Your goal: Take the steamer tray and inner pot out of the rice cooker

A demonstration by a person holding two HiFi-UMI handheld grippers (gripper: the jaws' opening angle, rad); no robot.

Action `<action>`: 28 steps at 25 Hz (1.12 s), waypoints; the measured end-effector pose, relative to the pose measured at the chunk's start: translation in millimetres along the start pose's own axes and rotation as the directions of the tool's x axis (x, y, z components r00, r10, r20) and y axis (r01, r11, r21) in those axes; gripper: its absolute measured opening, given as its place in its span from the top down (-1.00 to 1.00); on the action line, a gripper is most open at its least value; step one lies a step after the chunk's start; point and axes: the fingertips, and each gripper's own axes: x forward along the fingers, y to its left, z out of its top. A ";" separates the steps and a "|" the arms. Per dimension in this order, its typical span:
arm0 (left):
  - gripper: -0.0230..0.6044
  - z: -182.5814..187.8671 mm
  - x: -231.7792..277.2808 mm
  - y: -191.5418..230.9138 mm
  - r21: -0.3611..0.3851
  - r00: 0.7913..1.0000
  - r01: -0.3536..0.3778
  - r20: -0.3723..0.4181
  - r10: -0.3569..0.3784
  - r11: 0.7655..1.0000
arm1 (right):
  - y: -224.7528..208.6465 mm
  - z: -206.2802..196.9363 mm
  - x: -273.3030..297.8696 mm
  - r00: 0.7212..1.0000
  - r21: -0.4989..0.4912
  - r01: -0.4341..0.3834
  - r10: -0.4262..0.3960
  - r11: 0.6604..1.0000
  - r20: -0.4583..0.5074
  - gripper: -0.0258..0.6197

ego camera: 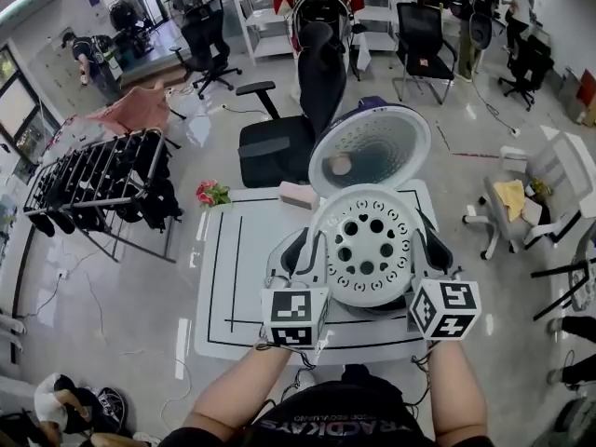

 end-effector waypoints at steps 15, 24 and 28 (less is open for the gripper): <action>0.68 -42.2 -149.3 182.4 -0.092 0.937 -0.350 -0.030 0.348 0.932 | 231.2 -8.0 40.2 0.936 -0.098 -0.351 0.347 0.931 -0.051 0.74; 0.67 -75.3 -215.7 252.7 -0.127 0.900 -0.434 -0.098 0.424 0.892 | 332.7 -29.3 46.1 0.893 -0.127 -0.450 0.441 0.884 -0.097 0.74; 0.68 -89.9 -216.2 267.2 -0.157 0.899 -0.437 -0.125 0.421 0.886 | 346.4 -40.0 58.2 0.887 -0.123 -0.460 0.447 0.879 -0.118 0.74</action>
